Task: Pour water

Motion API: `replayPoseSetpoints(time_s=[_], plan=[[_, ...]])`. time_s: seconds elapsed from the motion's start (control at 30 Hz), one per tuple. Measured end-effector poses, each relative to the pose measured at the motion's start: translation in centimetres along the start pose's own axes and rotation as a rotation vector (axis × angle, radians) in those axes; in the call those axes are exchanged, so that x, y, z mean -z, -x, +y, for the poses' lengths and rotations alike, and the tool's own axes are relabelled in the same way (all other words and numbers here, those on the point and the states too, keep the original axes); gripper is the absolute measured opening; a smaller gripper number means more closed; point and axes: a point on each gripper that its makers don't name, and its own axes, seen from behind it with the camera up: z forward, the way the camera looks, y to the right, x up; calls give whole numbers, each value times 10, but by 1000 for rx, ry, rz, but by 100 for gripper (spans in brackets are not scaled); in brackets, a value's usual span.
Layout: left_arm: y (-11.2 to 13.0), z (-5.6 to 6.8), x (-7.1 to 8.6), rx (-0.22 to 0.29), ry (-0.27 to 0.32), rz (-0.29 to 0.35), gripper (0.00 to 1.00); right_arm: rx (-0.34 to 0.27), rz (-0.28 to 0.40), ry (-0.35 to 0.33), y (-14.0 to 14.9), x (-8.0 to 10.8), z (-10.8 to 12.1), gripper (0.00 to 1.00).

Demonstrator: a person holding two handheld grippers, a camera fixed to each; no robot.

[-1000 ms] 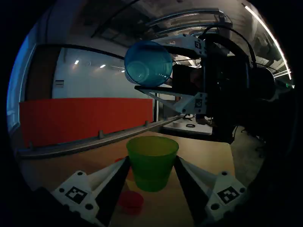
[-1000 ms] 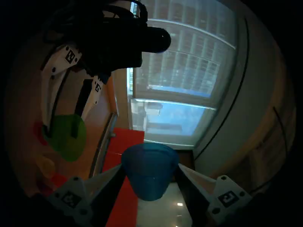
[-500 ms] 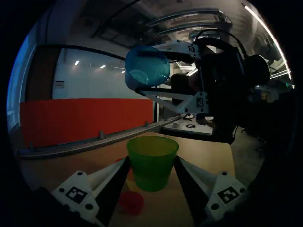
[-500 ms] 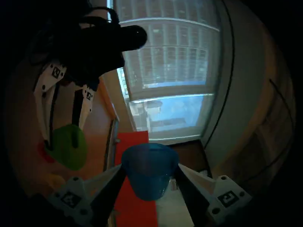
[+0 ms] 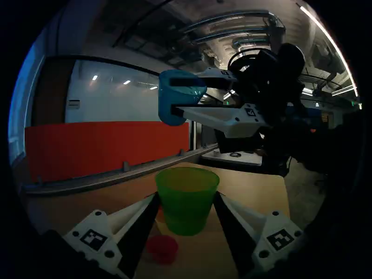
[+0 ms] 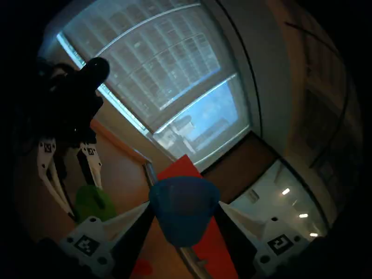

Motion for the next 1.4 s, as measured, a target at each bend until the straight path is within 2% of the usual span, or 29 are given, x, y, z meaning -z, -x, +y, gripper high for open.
replayPoseSetpoints(time_s=[0.3, 0.4, 0.5, 0.67, 0.9, 1.4], plan=[[-4, -2, 2, -5, -8, 2, 82, -408, -13, -60, 9, 7, -4, 88], [-5, -3, 3, -7, -11, 2, 82, -516, -16, -79, 12, 10, -5, 88], [-4, -4, 4, -7, -15, 1, 82, -596, -18, -94, 15, 13, -5, 88], [-2, -6, 4, -6, -21, -4, 82, -658, -33, -106, 23, 21, -8, 88], [-1, -16, 7, -10, -42, -12, 82, -675, -79, -120, 40, 32, -18, 88], [5, -52, 28, -28, -136, -37, 82, -723, -156, -125, 84, 60, -36, 88]])
